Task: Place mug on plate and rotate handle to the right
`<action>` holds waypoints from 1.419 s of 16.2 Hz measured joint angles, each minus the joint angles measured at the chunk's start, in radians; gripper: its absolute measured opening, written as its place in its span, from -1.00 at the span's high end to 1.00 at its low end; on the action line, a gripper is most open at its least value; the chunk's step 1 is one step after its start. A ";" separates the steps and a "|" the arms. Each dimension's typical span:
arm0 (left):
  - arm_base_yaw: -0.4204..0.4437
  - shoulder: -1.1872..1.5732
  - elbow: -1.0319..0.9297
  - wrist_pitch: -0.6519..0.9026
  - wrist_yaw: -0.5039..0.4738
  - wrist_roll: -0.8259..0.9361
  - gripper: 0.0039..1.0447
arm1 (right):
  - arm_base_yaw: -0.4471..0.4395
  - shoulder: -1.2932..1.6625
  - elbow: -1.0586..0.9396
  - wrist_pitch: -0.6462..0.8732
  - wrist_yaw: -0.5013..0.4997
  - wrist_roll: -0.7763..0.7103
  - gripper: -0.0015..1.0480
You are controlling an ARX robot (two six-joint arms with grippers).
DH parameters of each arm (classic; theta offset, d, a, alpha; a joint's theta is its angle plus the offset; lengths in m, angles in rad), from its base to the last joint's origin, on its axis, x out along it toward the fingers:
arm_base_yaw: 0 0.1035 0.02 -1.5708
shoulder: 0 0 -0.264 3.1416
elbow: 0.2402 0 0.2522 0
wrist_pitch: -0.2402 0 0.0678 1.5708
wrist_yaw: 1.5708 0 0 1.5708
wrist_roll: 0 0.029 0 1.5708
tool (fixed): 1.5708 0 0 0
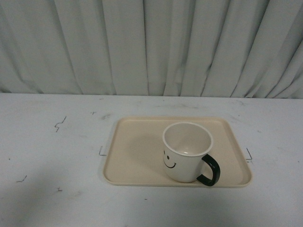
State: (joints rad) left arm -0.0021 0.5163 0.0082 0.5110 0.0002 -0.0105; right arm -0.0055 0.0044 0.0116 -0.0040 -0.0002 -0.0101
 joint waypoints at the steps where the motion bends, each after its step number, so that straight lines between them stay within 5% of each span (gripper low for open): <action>1: 0.000 -0.022 0.000 -0.026 0.000 0.000 0.97 | 0.000 0.000 0.000 0.000 0.000 0.000 -0.87; 15: 0.000 -0.333 0.000 -0.329 0.000 0.000 0.97 | 0.000 0.000 0.000 0.000 0.000 0.000 -0.87; 17: 0.000 -0.507 0.000 -0.520 -0.001 0.000 0.97 | 0.000 0.000 0.000 0.000 0.000 0.000 -0.87; 20: 0.000 -0.508 0.000 -0.516 0.000 0.000 0.31 | 0.008 0.029 0.002 0.048 0.007 0.005 -0.87; 23: 0.000 -0.508 0.000 -0.515 -0.001 0.000 -0.22 | -0.011 0.370 0.119 0.136 -0.053 0.007 -0.87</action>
State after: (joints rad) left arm -0.0021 0.0086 0.0086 -0.0044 -0.0006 -0.0105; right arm -0.0166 0.3740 0.1307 0.1318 -0.0536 -0.0032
